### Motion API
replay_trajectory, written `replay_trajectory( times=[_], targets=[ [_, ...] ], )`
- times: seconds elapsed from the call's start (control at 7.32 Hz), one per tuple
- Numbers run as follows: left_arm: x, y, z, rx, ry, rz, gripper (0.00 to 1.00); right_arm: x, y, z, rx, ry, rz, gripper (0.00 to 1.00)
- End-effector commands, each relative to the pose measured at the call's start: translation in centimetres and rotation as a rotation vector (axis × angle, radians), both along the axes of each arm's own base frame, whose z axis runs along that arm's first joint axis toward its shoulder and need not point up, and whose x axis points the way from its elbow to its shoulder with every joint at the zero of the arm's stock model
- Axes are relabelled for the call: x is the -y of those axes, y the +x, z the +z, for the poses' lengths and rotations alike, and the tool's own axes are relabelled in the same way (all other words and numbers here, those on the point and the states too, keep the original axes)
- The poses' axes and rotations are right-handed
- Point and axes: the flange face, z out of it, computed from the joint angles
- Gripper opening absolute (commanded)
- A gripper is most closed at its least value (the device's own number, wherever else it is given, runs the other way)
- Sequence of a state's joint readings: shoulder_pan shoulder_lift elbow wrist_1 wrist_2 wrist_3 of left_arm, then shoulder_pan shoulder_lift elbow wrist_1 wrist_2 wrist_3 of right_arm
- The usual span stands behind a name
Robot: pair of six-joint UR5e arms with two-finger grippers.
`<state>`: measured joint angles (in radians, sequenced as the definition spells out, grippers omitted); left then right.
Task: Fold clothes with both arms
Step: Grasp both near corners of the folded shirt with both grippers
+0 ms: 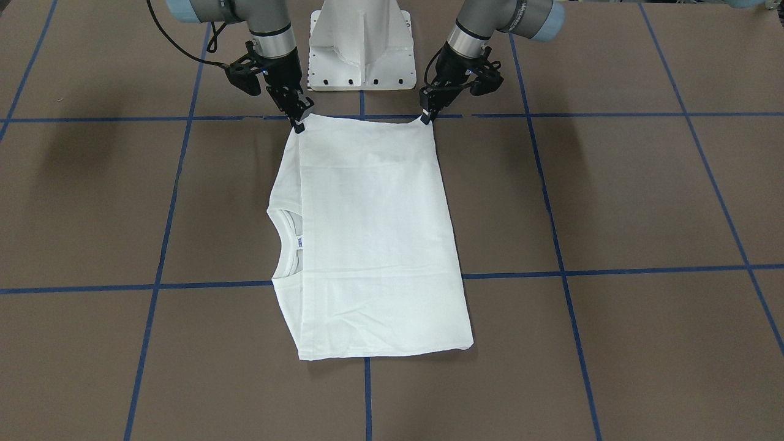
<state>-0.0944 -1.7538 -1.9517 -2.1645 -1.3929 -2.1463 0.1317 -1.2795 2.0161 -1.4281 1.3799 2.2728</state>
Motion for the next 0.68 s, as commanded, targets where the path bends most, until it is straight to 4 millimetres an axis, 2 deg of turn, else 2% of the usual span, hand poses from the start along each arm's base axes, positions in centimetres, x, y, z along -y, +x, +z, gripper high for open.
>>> replay_trajectory(
  times=[0.0,0.14,0.27,0.41,0.55],
  targets=[
    [-0.2,-0.7,-1.4,-0.030,0.000,0.001,0.00,-1.2,0.5,-0.9,0.023,0.004,-0.015,0.00],
    [-0.8,-2.1,-3.3,-0.074,0.004,0.010,0.00,-3.8,2.4,-0.8,0.048,-0.016,-0.031,0.00],
    [-1.7,-3.9,-4.6,-0.107,0.005,0.025,0.00,-6.2,4.8,-1.7,0.084,-0.016,-0.042,0.00],
    [-1.8,-6.5,-6.8,-0.160,0.010,0.024,0.00,-6.3,7.1,-3.2,0.126,-0.017,-0.043,0.00],
    [-1.6,-8.4,-9.0,-0.183,0.017,0.028,0.00,-4.8,8.8,-4.5,0.158,-0.011,-0.009,0.00]
  ],
)
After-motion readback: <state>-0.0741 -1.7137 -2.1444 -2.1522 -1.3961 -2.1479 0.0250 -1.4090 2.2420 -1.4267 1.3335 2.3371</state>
